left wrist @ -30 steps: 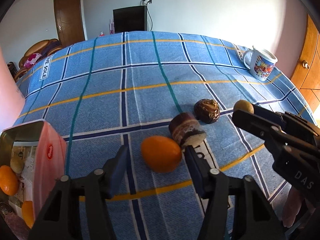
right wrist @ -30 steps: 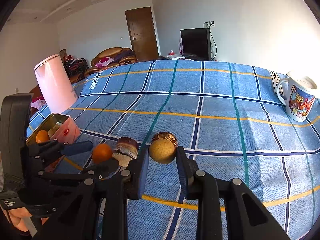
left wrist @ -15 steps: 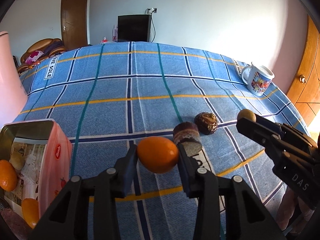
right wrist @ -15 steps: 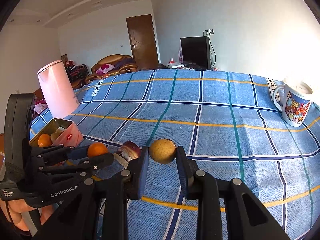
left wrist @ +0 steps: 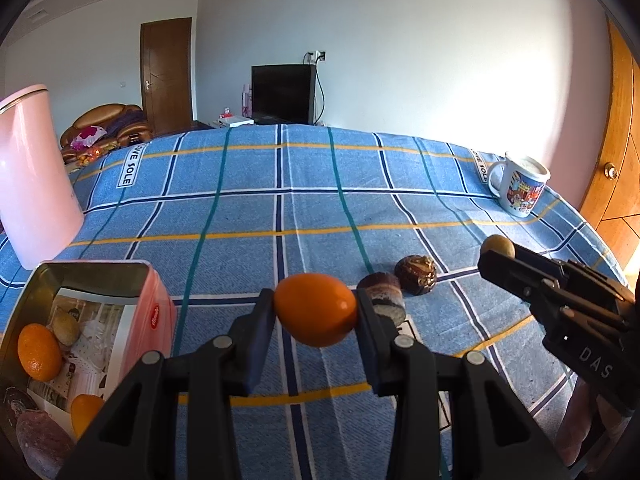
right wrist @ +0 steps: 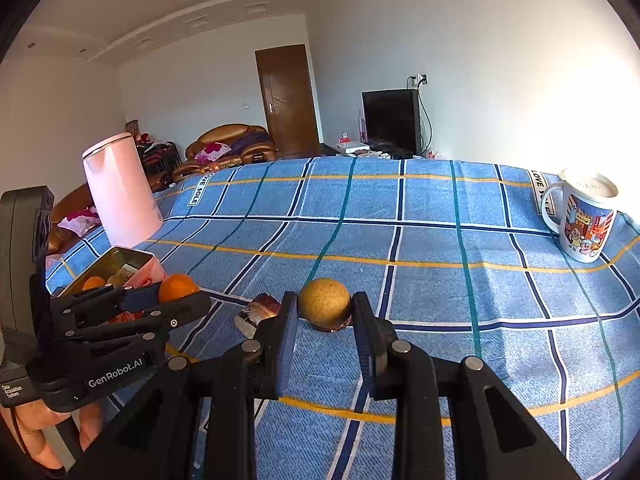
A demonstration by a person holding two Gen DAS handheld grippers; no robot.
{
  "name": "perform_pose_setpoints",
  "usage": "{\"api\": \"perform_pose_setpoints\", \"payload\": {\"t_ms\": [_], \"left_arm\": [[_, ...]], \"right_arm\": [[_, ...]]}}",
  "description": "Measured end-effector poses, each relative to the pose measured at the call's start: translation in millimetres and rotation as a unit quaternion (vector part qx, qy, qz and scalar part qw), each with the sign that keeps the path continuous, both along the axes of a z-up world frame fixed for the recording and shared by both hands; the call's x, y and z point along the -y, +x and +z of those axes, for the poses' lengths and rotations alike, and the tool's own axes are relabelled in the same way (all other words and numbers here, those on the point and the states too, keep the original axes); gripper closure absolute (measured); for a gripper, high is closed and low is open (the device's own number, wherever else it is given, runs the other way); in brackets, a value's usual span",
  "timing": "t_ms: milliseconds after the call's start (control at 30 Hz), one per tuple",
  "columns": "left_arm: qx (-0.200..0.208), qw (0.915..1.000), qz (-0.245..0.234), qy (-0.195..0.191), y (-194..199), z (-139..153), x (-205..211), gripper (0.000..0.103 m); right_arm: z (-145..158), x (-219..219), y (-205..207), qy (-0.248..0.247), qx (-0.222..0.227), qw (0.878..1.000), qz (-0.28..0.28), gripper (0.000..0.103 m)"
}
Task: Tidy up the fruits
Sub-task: 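Lift and carry the orange and the yellow-brown fruit over the tin with both tools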
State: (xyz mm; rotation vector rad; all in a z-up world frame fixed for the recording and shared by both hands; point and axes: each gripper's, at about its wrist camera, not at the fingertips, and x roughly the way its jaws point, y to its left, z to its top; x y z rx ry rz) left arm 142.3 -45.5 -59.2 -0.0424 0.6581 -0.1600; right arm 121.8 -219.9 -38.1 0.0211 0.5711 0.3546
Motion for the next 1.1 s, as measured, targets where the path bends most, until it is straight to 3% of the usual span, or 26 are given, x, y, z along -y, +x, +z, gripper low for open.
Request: {"api": "perform_pose_setpoints", "payload": {"t_ms": [1100], "left_arm": [[0.113,0.9927,0.037,0.022,-37,20,0,0.062]], "right_arm": [[13,3,-29,0.001,0.088,0.996,-0.002,0.074]]}}
